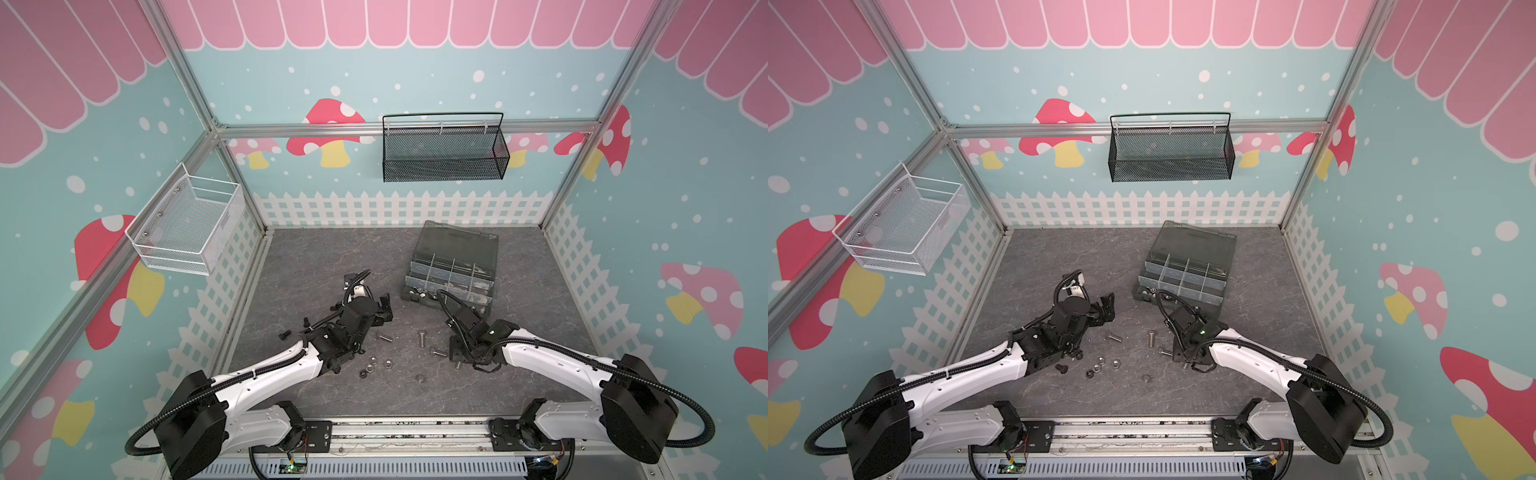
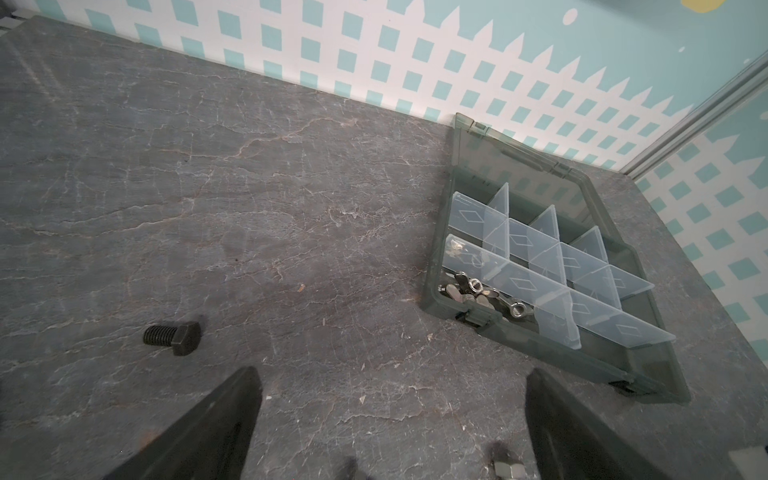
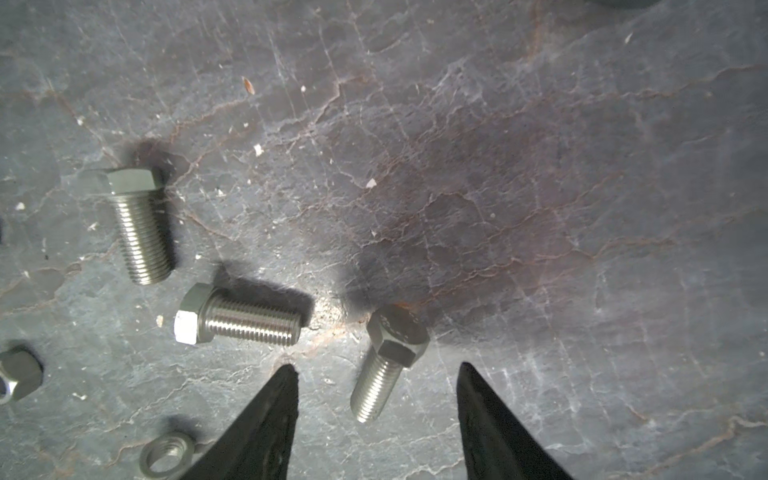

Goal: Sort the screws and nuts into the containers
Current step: 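Draw the left gripper back over the pile while the right gripper lowers toward a bolt, then close the right gripper on a silver hex bolt and lift it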

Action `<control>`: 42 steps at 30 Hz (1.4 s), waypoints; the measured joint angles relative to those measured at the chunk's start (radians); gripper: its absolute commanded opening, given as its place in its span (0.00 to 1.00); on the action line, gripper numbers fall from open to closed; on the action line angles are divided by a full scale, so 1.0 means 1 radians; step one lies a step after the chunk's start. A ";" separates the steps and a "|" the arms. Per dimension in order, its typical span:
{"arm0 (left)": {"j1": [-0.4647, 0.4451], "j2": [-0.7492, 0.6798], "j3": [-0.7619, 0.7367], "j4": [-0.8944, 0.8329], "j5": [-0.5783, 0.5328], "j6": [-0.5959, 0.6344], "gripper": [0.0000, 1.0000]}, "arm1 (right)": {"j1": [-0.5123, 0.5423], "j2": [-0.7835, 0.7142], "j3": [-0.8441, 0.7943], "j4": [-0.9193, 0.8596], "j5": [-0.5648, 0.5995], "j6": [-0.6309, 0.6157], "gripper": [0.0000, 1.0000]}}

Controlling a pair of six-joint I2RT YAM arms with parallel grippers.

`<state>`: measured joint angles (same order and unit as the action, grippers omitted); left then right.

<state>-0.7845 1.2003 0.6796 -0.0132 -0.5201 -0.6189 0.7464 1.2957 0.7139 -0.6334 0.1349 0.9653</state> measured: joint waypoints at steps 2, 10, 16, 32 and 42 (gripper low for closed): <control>0.009 0.002 -0.006 0.004 0.001 -0.020 0.99 | 0.000 0.005 -0.006 0.001 -0.007 0.009 0.55; 0.079 0.005 -0.058 0.034 0.066 -0.087 0.99 | 0.001 0.016 -0.051 0.012 -0.040 0.034 0.45; 0.098 0.005 -0.063 0.040 0.090 -0.101 1.00 | 0.001 0.065 -0.058 0.035 -0.048 0.038 0.31; 0.198 0.005 -0.089 0.077 0.151 -0.141 0.99 | 0.002 0.111 0.035 0.005 0.015 -0.019 0.00; 0.242 -0.048 -0.130 0.069 0.186 -0.140 0.99 | -0.027 0.105 0.285 -0.111 0.174 -0.185 0.00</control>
<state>-0.5423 1.1519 0.5491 0.0559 -0.3344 -0.7593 0.7193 1.4010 0.9989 -0.7448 0.3092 0.7807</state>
